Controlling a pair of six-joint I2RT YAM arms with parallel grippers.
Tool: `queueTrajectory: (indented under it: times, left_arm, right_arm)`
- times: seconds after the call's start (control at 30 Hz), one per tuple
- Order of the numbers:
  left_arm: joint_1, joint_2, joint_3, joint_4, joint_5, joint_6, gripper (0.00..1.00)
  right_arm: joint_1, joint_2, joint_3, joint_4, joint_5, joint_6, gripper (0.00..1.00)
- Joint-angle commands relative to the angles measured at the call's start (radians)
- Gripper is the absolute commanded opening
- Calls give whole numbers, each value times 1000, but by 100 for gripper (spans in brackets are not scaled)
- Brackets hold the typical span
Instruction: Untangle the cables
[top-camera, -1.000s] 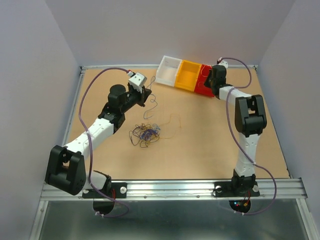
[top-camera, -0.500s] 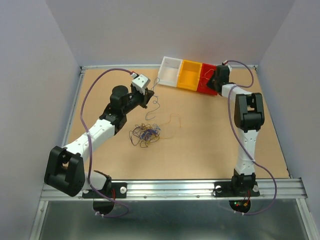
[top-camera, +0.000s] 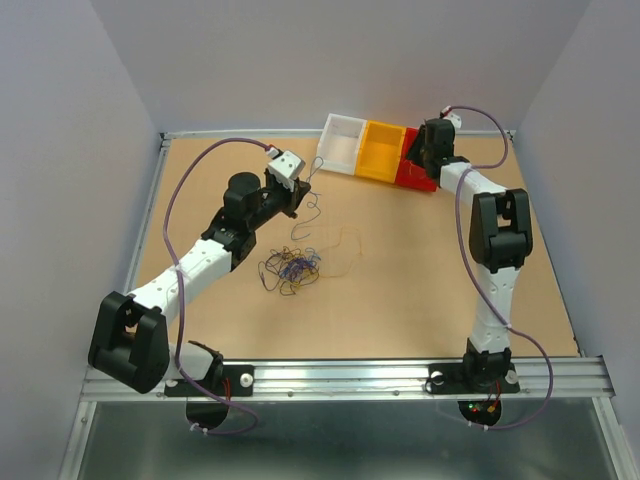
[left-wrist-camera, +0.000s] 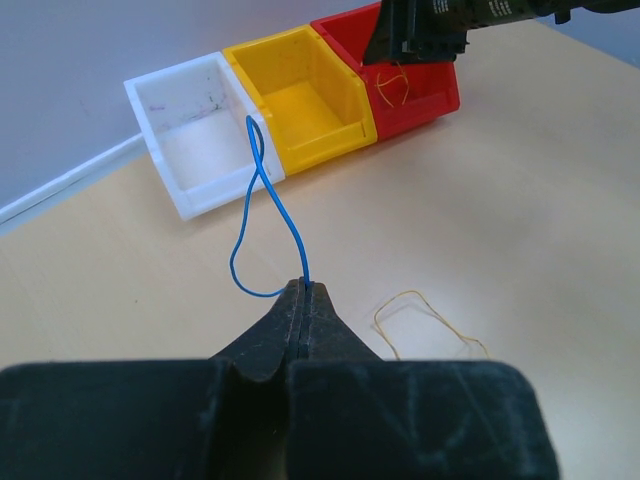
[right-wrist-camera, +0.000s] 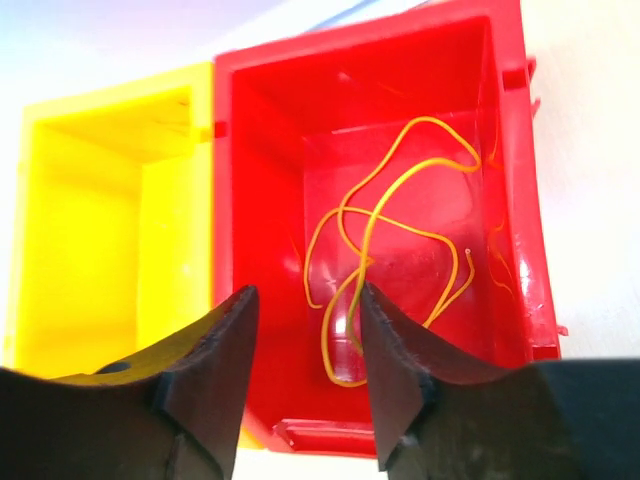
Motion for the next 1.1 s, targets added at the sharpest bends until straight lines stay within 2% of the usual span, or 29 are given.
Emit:
queueTrajectory:
  times: [0.0,0.13,0.43,0.47,0.57,0.77,0.9,1.07]
  left_arm:
    - [-11,-38,-1,24,-11,21,0]
    - [-13,-41,-1,23,-15,24,0]
    - [-18,-48,-4,20,-23,29,0]
    - [-18,-47,-4,21,-25,32,0]
    - [-19,-48,-2,17,-25,32,0]
    - [-24,-47,-2,15,-26,36,0]
    - [-25,-48,-2,14,-29,36,0]
    - [-27,-42,2,9,-32,38,0]
  right_arm:
    - [15,-70,-8,14,42,-33,55]
    - [36,-63,14,18,56,-49,70]
    - [61,-2,101,-3,79,-49,81]
    - [60,10,148,-90,91,-43,82]
    - [61,42,201,-163,123,-20,89]
    - [69,70,238,-184,135,-39,95]
    - [70,113,323,-313,172,-55,98]
    - [81,130,386,-379,212,-67,100]
